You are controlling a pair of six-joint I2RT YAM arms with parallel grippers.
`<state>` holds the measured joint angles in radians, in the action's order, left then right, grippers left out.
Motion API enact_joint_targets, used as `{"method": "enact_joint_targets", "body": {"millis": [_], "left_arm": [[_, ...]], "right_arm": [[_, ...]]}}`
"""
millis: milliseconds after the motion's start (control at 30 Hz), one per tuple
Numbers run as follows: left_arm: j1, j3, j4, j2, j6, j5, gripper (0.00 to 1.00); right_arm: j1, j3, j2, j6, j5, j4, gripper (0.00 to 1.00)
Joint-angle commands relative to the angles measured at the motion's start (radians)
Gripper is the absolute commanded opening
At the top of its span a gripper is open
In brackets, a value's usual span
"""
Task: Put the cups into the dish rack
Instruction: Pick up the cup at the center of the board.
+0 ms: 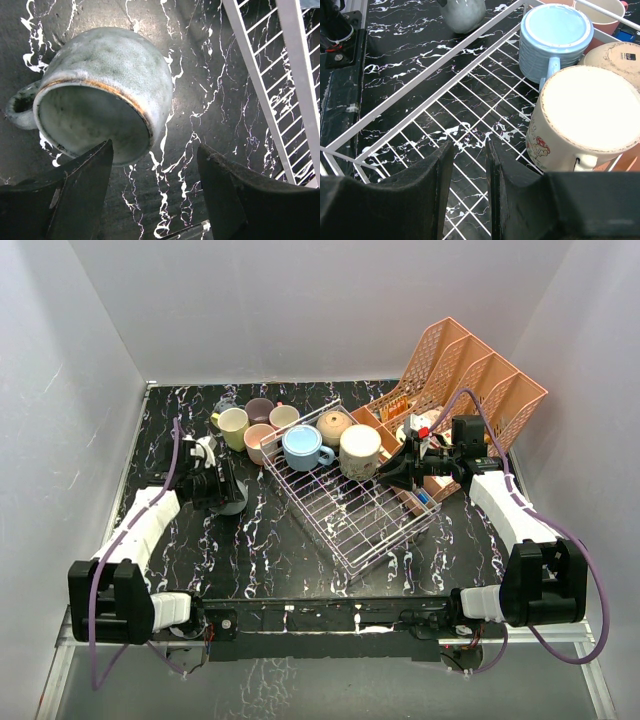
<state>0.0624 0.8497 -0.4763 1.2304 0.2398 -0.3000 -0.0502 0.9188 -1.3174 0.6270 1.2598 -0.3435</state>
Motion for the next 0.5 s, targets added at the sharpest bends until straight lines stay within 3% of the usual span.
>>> {"method": "enact_joint_targets", "body": {"millis": [0, 467], "left_arm": [[0.005, -0.019, 0.056, 0.03, 0.007, -0.034, 0.65], [0.007, -0.05, 0.129, 0.096, 0.045, -0.068, 0.39]], "right_arm": [[0.005, 0.007, -0.002, 0.014, 0.013, 0.003, 0.35], [0.005, 0.007, -0.003, 0.019, 0.01, 0.0, 0.35]]}}
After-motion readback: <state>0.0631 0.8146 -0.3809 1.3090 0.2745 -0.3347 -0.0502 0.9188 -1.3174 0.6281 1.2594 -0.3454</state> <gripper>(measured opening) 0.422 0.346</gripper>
